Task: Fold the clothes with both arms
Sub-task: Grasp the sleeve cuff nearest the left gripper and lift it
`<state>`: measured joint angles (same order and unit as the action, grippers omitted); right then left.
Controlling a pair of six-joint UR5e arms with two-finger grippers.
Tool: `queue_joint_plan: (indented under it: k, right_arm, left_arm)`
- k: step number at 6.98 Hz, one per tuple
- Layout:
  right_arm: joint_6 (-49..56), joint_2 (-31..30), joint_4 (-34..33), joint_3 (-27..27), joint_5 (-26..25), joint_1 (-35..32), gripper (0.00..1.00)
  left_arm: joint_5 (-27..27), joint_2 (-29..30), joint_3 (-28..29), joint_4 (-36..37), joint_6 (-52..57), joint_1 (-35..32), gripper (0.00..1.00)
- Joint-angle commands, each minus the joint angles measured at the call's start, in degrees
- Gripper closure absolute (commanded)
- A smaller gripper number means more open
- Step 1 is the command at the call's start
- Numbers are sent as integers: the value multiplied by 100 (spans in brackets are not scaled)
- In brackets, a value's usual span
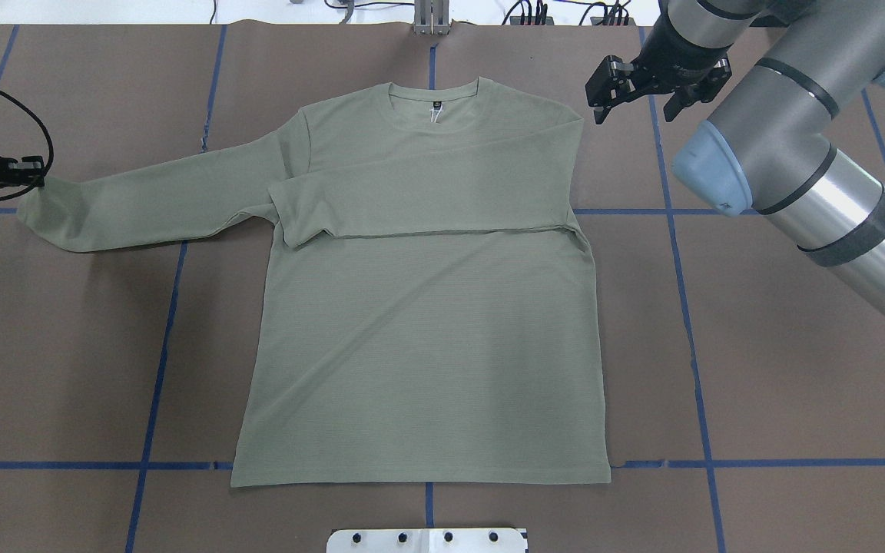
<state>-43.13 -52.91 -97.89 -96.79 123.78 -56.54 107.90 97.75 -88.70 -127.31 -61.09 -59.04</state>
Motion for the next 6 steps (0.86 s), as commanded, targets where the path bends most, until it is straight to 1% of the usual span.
queue_joint_plan:
  k: [1, 2, 3, 4, 5, 6]
  right_arm:
    - [7, -122, 33, -85, 14, -24, 0]
    - [7, -184, 42, -155, 23, -50, 0]
    - [7, -298, 51, -304, 23, -59, 0]
    - [7, -394, 42, -418, 23, -85, 0]
    - [7, -500, 59, -524, 23, -94, 0]
    - [128, -840, 51, -804, 32, -172, 0]
  left_arm:
    - [-23, 574, -1006, 1667, -1476, 460, 100]
    - [-41, 1170, -1017, 2100, -2259, 812, 100]
    - [-49, 1811, -948, 2670, -3058, 1320, 100]
    - [-41, 2392, -825, 3041, -3545, 1517, 100]
    - [-32, 2903, -528, 3062, -4037, 1527, 100]
    - [-15, 3421, -212, 3071, -4277, 1527, 100]
